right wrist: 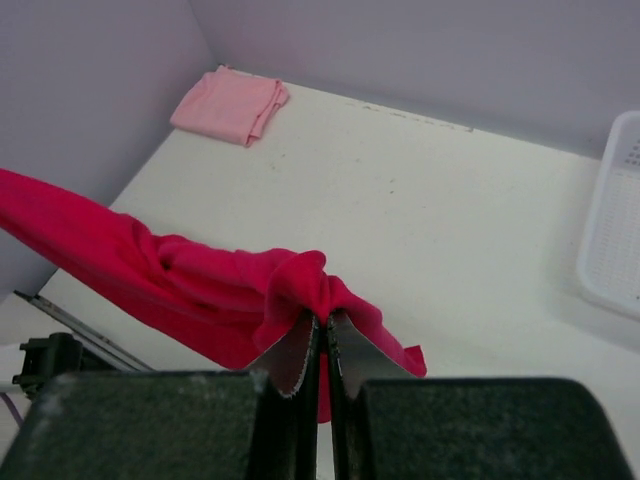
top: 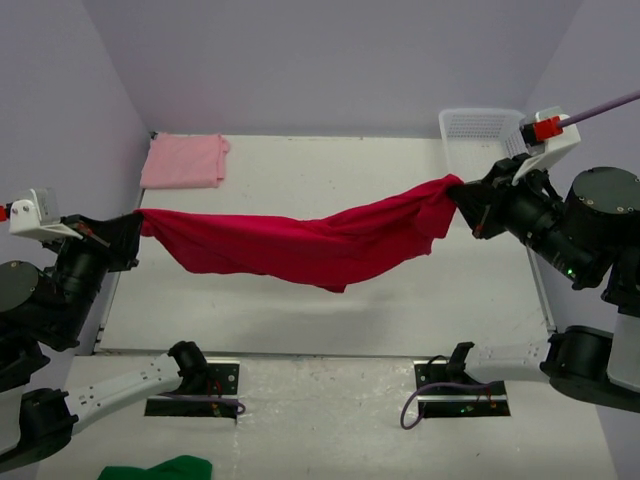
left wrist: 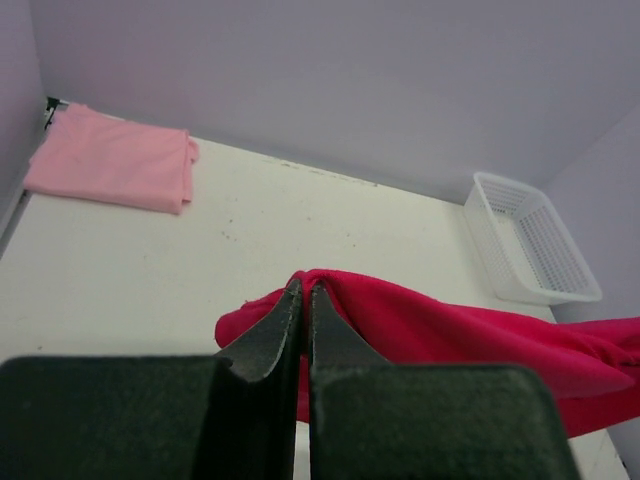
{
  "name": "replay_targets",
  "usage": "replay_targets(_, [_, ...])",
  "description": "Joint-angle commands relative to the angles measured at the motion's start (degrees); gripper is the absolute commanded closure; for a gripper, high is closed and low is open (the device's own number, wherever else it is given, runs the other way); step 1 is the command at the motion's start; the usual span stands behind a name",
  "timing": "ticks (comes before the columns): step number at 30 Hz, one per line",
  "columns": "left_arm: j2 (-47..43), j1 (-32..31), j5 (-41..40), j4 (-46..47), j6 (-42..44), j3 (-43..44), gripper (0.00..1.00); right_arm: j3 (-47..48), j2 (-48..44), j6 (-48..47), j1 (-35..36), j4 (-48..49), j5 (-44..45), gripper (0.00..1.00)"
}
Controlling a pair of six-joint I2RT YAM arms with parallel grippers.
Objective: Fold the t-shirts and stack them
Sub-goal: Flatten out the tshirt
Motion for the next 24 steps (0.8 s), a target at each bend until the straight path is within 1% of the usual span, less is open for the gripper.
replay_targets(1, [-1.24, -0.09, -2.41, -2.28, 0.86, 2.50, 1.00, -1.90, -0.28, -2.51, 0.23, 0.44, -3.30, 1.00])
replay_targets(6, [-1.25, -0.09, -4.08, -6.06, 0.24, 5.14, 1.00, -0.41, -0.72, -2.60, 0.23, -0.08, -4.97, 1.00])
replay_targets(11, [-1.60, -0.09, -4.96, -6.59, 0.50, 6.46, 1.00, -1.02, -0.81, -2.60, 0.23, 0.18, -5.59, 1.00])
replay_targets(18, [-1.95, -0.09, -5.31, -7.03, 1.12, 8.83, 1.00, -2.07, -3.35, -1.90, 0.23, 0.97, -7.87, 1.00])
replay_targets(22, [-0.99, -0.09, -3.47, -7.56, 0.76, 8.14, 1.00, -4.01, -4.50, -1.55, 0.23, 1.59, -8.31, 1.00])
replay_targets(24, [0.06, -0.09, -2.94, -7.47, 0.68, 6.56, 1.00, -5.50, -4.41, -1.55, 0.23, 1.94, -7.00, 1.00])
